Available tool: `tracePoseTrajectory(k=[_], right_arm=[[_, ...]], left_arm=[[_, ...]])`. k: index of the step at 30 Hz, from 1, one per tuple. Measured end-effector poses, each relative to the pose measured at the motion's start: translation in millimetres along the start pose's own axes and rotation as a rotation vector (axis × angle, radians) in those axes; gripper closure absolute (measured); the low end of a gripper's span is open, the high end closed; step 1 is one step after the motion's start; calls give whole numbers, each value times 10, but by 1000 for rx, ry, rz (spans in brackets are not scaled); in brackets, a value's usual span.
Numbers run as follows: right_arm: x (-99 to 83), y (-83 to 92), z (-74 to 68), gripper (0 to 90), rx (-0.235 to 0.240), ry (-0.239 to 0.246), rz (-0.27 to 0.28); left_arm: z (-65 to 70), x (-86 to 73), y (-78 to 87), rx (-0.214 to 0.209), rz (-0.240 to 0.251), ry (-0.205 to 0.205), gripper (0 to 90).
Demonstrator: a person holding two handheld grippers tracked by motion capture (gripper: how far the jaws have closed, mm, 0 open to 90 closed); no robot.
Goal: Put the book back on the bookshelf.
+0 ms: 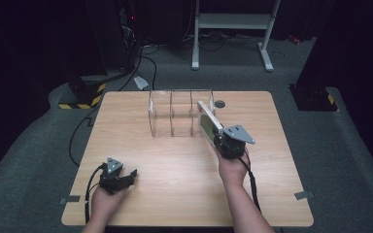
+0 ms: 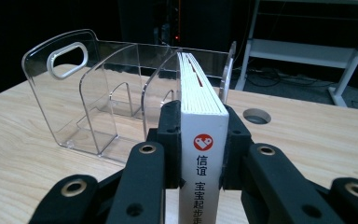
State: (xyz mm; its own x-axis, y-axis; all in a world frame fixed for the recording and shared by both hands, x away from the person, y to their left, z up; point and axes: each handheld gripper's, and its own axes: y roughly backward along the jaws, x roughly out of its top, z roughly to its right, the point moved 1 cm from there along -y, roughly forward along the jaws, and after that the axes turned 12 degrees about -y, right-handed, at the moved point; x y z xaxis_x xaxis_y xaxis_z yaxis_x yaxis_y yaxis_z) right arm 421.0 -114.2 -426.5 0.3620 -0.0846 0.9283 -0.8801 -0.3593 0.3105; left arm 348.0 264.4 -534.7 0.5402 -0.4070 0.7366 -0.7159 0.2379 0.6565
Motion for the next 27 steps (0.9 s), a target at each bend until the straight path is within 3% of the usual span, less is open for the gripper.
tracePoseTrajectory(k=[15, 27], right_arm=[[235, -387, -90, 751, -33, 11, -11], [231, -594, -43, 750, -74, -15, 2]], left_arm=[[1, 0, 0, 1, 0, 2, 346], [1, 0, 0, 1, 0, 2, 346]])
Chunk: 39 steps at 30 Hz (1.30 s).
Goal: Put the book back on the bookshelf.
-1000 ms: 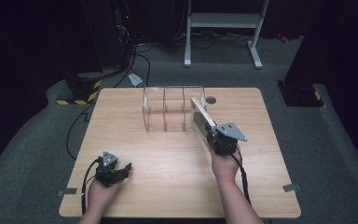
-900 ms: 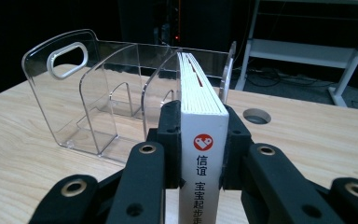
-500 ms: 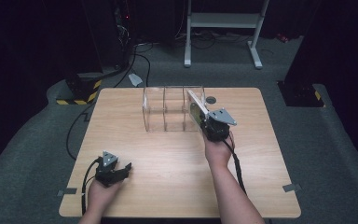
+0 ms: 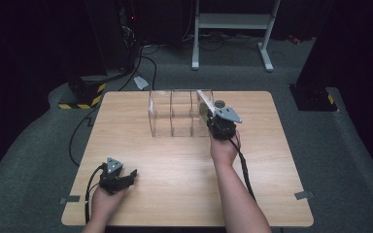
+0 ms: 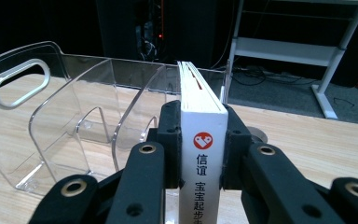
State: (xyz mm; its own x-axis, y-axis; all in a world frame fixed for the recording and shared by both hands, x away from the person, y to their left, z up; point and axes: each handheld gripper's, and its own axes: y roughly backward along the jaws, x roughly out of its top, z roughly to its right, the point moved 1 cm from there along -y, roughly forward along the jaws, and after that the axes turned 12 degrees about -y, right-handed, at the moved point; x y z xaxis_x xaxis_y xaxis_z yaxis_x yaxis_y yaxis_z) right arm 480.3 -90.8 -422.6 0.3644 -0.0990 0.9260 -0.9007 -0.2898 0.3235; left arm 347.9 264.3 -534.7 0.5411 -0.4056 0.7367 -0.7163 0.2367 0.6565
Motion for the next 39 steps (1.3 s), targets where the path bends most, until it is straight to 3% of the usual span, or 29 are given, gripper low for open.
tracePoseTrajectory(k=[10, 39], right_arm=[[-92, -84, -32, 748, -14, 20, -8], [-440, 180, -9, 718, -12, -23, -78]], left_arm=[[0, 0, 0, 0, 0, 0, 346], [4, -2, 3, 2, 1, 2, 348]])
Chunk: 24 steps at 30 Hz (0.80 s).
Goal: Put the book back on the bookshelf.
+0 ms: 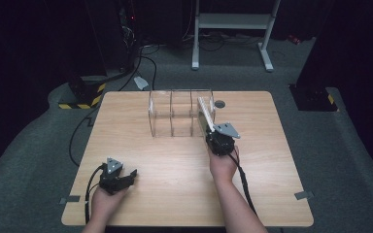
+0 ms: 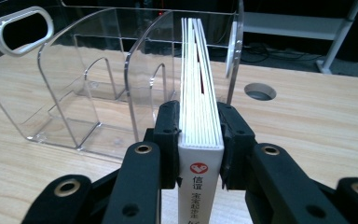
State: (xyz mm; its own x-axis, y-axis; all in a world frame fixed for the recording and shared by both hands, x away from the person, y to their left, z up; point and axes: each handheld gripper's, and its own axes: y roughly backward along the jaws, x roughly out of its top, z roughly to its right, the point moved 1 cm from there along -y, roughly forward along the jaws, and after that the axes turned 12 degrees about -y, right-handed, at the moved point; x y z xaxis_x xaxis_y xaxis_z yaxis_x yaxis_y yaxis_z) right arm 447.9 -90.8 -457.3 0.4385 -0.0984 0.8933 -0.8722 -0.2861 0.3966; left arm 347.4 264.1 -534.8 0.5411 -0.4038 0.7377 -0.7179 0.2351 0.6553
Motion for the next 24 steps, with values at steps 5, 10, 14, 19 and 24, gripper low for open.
tracePoseTrajectory(k=[5, 10, 14, 19, 24], right_arm=[[-42, 13, 11, 712, 3, -15, -5], [-46, 24, 18, 685, 6, -7, -15], [-18, -2, 29, 664, 10, -11, -36], [26, -71, 41, 654, 15, -20, -85], [30, -100, 35, 751, -9, 4, -81]], left_arm=[[-1, 0, 1, 0, 0, -2, 348], [2, 0, 1, -1, 1, -1, 352], [-1, 0, 2, 0, 0, -5, 352], [-1, 0, 2, -1, 0, -5, 352], [1, -1, 2, 0, 1, -5, 352]])
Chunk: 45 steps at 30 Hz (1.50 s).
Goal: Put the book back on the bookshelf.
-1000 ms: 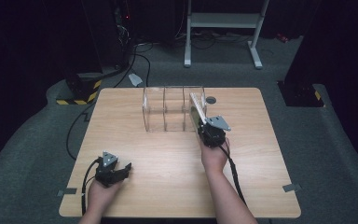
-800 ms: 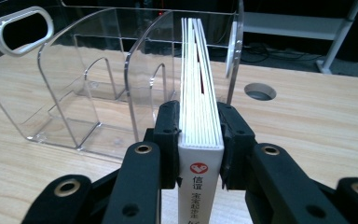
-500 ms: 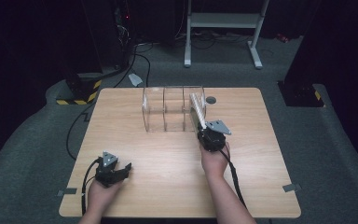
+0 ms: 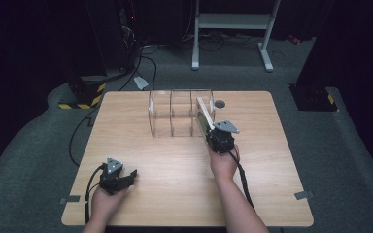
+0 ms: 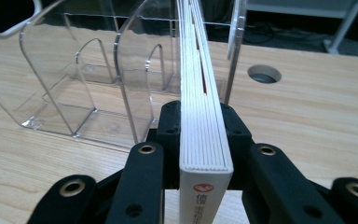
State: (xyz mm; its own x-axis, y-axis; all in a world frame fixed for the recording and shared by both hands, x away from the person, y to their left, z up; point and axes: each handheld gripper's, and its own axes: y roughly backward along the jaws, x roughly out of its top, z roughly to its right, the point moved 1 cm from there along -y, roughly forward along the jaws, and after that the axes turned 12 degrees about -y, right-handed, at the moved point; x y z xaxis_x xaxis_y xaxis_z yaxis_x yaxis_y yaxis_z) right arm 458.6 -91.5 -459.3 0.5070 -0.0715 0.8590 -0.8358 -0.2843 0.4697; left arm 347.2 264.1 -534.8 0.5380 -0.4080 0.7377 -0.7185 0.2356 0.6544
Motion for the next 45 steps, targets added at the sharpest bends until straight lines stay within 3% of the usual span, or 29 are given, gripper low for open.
tracePoseTrajectory(k=[13, 26, 28, 33, 45], right_arm=[[91, -50, -121, 756, -66, 23, 95], [121, -214, -118, 751, -103, -24, 91], [117, -220, -117, 738, -93, -41, 81], [109, -201, -95, 588, -59, -77, 74], [-65, -64, -17, 538, 0, -79, 47]], left_arm=[[0, 0, 0, 0, 0, 0, 352], [0, 0, 0, -1, 1, 0, 354], [0, 0, 0, -1, 1, -1, 354], [2, 0, 0, -3, 1, 2, 354], [6, -3, 4, -5, 1, 3, 354]])
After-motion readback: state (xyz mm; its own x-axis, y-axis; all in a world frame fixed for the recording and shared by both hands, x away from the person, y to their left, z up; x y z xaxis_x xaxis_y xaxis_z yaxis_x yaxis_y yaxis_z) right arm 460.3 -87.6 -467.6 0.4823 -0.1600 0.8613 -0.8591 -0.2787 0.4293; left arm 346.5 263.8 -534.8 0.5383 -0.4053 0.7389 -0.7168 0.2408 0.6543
